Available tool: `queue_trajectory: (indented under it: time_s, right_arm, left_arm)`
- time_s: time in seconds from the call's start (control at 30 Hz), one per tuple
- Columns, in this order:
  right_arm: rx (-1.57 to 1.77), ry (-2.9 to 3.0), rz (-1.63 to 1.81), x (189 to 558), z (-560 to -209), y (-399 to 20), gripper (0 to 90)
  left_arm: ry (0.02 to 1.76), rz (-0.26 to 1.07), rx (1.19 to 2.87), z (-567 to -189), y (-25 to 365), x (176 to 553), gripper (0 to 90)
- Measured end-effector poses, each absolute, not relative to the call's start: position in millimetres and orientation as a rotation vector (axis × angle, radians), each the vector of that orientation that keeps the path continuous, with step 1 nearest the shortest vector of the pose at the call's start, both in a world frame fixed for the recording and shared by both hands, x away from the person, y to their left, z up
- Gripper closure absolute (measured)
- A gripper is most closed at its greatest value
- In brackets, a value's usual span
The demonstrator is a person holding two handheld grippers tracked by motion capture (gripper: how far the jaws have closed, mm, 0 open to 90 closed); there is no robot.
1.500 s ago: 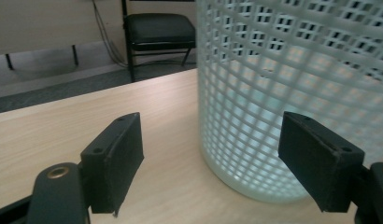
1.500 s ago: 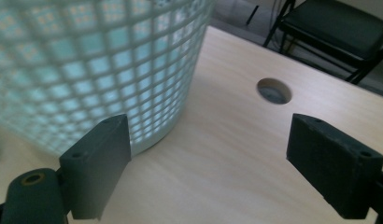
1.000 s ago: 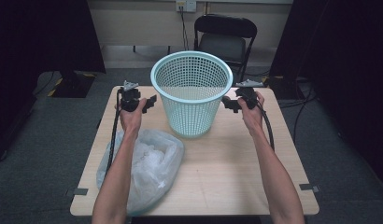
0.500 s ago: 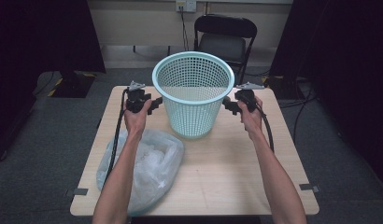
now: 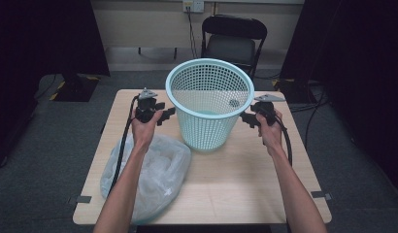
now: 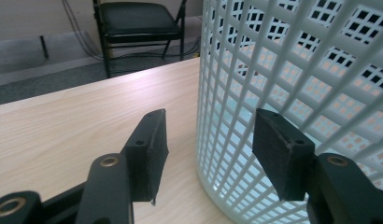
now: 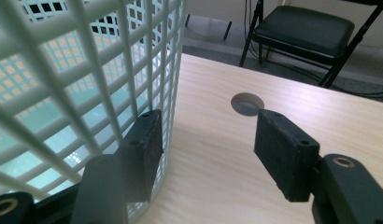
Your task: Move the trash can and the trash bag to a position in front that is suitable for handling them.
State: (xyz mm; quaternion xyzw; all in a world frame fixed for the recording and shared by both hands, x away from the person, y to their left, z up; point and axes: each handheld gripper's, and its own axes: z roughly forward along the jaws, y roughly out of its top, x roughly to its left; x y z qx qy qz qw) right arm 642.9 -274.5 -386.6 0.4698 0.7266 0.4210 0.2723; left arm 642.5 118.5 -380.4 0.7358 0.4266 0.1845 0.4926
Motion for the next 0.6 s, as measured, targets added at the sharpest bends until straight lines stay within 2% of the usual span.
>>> queue_trajectory:
  time_s: [0.17,0.27,0.6]
  right_arm:
    - [1.252,1.956,1.126,632.4,-385.7,-279.8,41.8]
    - [1.249,1.950,1.117,623.8,-384.8,-282.1,45.1]
    - [1.244,1.944,1.141,597.5,-386.8,-298.8,43.9]
  left_arm:
    - [1.021,0.430,1.800,-384.8,113.1,631.8,45.0]
    - [0.993,0.441,1.832,-383.3,107.4,623.8,45.2]
    - [0.917,0.449,1.891,-380.4,95.7,595.0,44.1]
